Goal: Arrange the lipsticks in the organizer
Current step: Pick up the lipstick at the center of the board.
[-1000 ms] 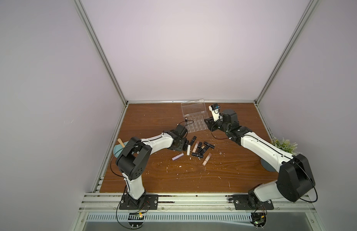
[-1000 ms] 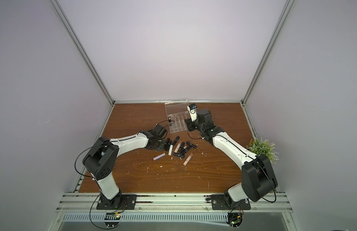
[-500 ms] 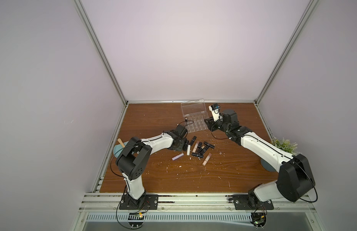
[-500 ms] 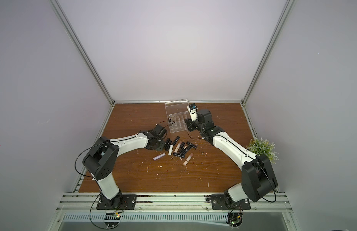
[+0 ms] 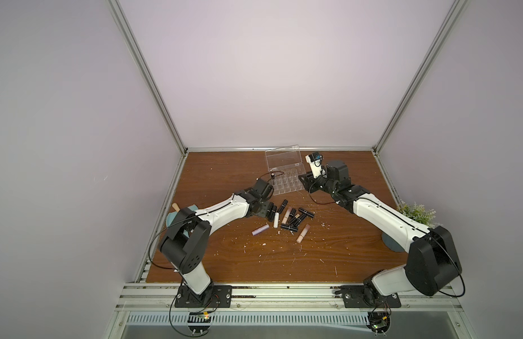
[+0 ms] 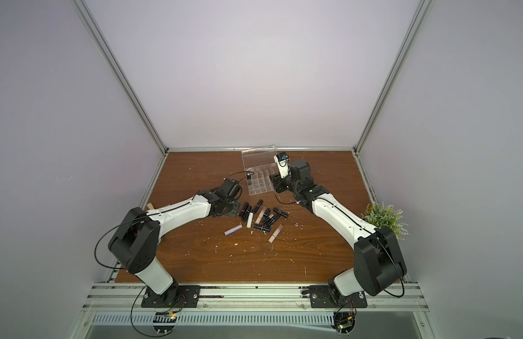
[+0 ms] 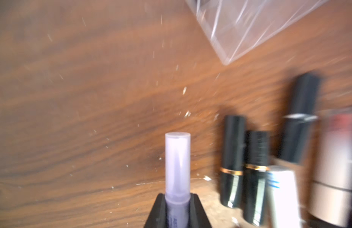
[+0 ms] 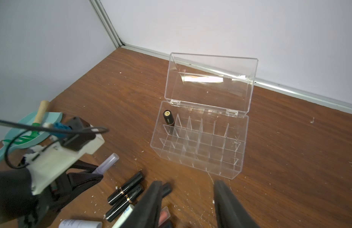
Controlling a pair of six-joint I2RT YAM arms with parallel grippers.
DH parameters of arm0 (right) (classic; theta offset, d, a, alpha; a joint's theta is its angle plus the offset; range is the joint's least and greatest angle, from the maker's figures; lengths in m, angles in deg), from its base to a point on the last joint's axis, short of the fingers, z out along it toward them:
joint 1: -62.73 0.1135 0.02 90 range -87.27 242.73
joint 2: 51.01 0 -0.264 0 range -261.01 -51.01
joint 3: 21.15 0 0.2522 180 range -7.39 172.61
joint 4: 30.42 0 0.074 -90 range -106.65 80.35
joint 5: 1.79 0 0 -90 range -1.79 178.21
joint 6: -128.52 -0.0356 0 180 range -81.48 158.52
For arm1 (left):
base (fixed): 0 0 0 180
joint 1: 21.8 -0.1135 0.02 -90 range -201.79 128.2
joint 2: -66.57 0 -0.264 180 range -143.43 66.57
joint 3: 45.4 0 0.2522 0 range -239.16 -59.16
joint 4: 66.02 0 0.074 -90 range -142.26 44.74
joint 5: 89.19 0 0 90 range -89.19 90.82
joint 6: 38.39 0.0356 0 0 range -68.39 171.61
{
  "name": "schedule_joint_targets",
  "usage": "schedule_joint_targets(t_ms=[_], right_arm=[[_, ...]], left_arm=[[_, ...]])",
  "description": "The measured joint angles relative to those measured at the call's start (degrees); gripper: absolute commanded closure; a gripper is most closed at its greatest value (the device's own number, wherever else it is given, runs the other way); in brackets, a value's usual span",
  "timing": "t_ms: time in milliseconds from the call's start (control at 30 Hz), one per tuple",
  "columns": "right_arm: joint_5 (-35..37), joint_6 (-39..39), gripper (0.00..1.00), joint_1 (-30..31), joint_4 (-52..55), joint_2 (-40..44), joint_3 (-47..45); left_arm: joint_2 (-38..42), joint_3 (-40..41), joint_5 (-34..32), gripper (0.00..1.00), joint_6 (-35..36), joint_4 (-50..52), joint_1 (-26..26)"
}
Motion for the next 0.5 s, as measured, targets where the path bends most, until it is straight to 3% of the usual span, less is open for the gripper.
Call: schedule_joint_targets(t_ms=[100, 200, 367, 500], right_arm=[[-6.64, -1.46, 0.49, -1.99, -0.17, 0.00, 0.02], [-16.74, -4.07, 0.42, -5.07, -1.73, -0.52, 0.02], [-36.04, -12.17, 0.27, -9.25, -10.05, -4.59, 0.00], [-47.23, -20.00, 0.25, -9.42, -19.32, -8.39, -0.72]], left_arm=[[5.35, -1.07, 4.26, 0.84, 1.40, -2.29, -0.79], [9.90, -1.49, 12.76, 0.84, 2.25, -6.54, -2.45], [14.36, 1.38, 27.93, 0.84, 2.12, -14.71, -5.64], [14.84, 4.44, 38.53, 0.83, 1.20, -18.71, -6.32]])
